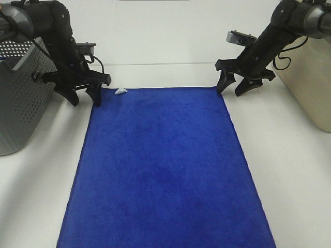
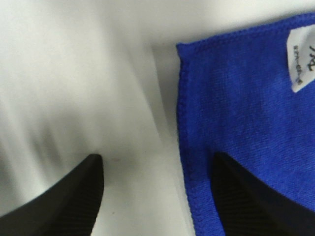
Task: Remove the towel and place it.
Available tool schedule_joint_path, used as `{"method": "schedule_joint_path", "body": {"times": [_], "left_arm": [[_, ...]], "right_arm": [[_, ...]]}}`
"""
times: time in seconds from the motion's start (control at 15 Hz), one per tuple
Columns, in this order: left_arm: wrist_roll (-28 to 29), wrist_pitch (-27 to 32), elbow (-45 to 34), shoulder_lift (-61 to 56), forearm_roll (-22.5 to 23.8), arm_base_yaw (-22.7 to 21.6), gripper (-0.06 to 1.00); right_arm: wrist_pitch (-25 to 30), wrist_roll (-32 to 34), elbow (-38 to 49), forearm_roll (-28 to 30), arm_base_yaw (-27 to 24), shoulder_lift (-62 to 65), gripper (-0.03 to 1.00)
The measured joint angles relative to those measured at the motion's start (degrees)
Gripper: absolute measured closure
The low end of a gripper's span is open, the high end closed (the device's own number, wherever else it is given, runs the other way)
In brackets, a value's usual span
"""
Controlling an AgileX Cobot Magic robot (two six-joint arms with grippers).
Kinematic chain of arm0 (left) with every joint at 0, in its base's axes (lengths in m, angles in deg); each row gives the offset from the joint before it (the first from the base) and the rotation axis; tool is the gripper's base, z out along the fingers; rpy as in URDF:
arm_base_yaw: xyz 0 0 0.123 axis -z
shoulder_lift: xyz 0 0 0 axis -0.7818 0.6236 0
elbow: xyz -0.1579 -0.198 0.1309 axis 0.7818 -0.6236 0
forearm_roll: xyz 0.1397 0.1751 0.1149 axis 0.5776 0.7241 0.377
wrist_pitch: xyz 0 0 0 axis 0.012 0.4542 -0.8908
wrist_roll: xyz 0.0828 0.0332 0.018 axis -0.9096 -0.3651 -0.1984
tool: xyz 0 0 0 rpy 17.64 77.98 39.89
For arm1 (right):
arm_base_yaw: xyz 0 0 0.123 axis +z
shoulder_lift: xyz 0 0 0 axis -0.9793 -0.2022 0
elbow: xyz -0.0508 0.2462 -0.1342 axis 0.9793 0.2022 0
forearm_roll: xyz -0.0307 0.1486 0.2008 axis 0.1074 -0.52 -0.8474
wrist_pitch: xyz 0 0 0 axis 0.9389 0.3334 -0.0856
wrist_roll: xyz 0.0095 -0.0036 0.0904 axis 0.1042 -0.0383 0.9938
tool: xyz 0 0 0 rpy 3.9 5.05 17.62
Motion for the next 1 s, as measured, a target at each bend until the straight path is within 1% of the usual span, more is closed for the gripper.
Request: {"method": "schedule_joint_path", "body": {"times": [0.33,0.47,0.6,1.0], "left_arm": [[0.0,-1.6,0.0,0.1,-5.3,-0.1,0.34],[0.0,-1.9,0.0,0.2,-6.7,-0.1,0.34],[0.0,-2.0,0.3,0.6,-7.2,-0.1,0.34],[-0.4,-2.8,0.5,0.7,-7.5,-0.1,0.34]], "right_arm": [[0.5,0.0,0.0,-1.4,0.0,-0.2,0.33],[0.7,0.0,0.0,-1.8,0.0,-0.2,0.33],[0.9,0.0,0.0,-1.8,0.0,-0.3,0.34],[0.5,0.0,-0.2,-4.2,0.0,-1.1,0.34]]}}
